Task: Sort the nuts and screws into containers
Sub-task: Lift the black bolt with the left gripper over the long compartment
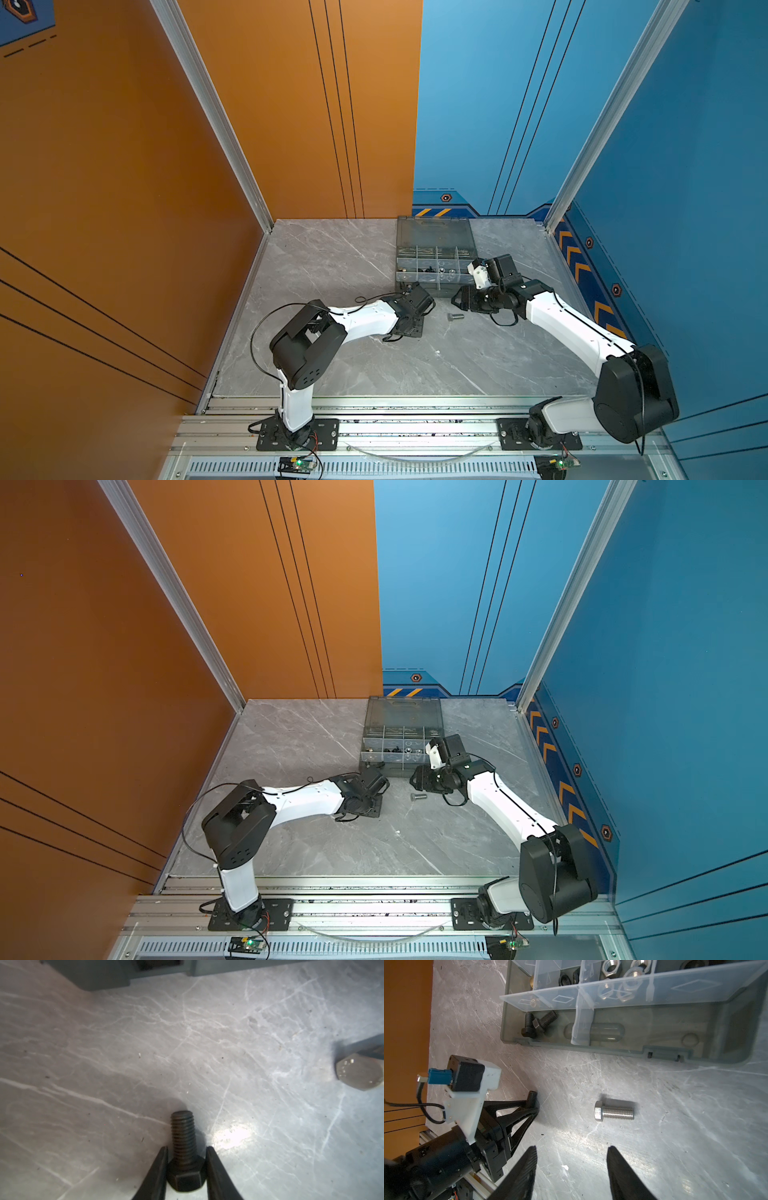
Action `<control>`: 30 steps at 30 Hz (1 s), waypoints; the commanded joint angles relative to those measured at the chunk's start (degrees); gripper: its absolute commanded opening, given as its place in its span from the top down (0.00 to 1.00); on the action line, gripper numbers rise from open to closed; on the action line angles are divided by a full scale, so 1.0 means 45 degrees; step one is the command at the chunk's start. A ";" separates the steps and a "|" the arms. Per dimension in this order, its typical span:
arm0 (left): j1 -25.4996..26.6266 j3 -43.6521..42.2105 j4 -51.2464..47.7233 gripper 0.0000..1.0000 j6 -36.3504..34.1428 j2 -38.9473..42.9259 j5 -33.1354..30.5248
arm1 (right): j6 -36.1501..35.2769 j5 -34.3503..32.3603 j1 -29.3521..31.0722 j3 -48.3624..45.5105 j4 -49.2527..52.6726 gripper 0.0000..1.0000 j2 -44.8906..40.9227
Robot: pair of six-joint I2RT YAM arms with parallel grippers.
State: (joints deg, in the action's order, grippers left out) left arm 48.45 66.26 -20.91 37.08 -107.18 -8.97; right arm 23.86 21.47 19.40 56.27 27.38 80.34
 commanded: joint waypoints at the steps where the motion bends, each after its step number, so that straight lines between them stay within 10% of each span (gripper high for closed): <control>1: 0.0075 0.0271 -0.0512 0.75 -0.0055 -0.0283 0.0128 | -0.0126 0.0208 -0.0111 -0.0219 -0.0263 0.43 -0.0331; 7: 0.0074 0.0246 -0.0515 1.00 -0.0053 -0.0285 0.0080 | -0.0116 0.0228 -0.0165 -0.0295 -0.0302 0.43 -0.0362; 30: -0.1065 0.0754 0.1459 1.00 -0.0806 0.2100 0.1108 | -0.0106 0.0233 -0.0345 -0.0452 -0.0264 0.43 -0.0557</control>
State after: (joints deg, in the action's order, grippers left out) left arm 45.56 67.44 -17.56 34.76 -97.93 -6.59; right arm 23.86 22.33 18.31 55.24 26.55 79.11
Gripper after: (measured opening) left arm 0.287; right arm 0.571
